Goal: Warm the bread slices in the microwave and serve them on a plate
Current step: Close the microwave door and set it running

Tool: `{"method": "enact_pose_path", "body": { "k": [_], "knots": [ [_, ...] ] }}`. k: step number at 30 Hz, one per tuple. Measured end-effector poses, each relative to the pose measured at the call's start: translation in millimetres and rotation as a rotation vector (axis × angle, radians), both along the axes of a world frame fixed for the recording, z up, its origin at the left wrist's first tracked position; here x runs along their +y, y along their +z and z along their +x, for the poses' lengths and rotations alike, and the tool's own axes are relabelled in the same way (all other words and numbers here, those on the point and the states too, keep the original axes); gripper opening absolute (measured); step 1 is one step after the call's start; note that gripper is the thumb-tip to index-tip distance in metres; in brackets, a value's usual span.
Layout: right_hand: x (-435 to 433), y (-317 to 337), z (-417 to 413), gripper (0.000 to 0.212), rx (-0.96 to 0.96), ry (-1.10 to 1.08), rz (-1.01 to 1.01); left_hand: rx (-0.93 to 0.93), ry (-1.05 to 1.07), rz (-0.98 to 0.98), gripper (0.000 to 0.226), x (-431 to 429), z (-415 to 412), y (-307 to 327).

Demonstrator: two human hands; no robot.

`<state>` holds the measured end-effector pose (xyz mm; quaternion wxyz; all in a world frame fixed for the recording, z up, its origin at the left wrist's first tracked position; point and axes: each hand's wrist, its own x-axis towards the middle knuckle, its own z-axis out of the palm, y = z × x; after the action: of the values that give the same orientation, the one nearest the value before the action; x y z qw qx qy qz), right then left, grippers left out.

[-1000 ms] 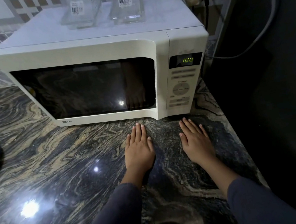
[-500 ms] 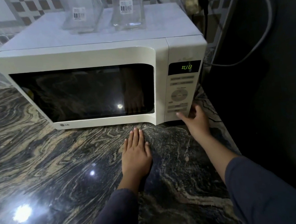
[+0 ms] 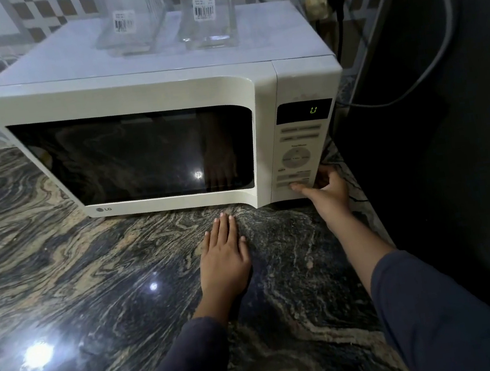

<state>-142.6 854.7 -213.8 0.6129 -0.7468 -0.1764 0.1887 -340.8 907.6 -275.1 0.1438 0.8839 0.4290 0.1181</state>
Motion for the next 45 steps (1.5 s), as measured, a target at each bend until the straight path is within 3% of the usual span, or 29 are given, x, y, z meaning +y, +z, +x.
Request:
{"method": "enact_pose_path", "body": {
  "k": [5, 10, 19, 33, 35, 40, 42, 45],
  "knots": [
    [-2.1, 3.2, -5.5, 0.056, -0.062, 0.005, -0.052, 0.015, -0.001, -0.010, 0.055, 0.0, -0.2, 1.2],
    [-11.7, -1.9, -19.8, 0.031, -0.131, 0.029, -0.091, 0.014, 0.010, -0.009, 0.055, -0.3, 0.1, 2.2],
    [-60.2, -36.2, -46.3, 0.043, -0.353, 0.190, -0.424, -0.005, 0.003, -0.012, 0.054, -1.4, -0.2, 4.0],
    [-79.0, -55.8, -62.7, 0.047, -0.733, 0.362, -0.660, 0.037, -0.006, -0.095, 0.055, 0.5, 0.5, 13.3],
    [-78.0, -56.5, -63.2, 0.047, -0.763, 0.372, -0.673, -0.043, 0.028, -0.157, 0.053, 4.4, 5.7, 22.7],
    [-77.7, -47.2, -65.1, 0.047, -0.809, 0.355, -0.698, -0.562, 0.106, -0.321, 0.031, 7.4, 39.3, 72.7],
    [-78.7, -55.6, -62.9, 0.056, -0.804, 0.402, -0.779, -0.675, 0.073, -0.296, 0.027, 7.5, 55.0, 96.2],
    [-77.5, -60.9, -63.2, 0.042, -0.885, 0.360, -0.810, -0.774, 0.020, -0.291, 0.024, 6.5, 71.4, 123.7]
  ]
}}
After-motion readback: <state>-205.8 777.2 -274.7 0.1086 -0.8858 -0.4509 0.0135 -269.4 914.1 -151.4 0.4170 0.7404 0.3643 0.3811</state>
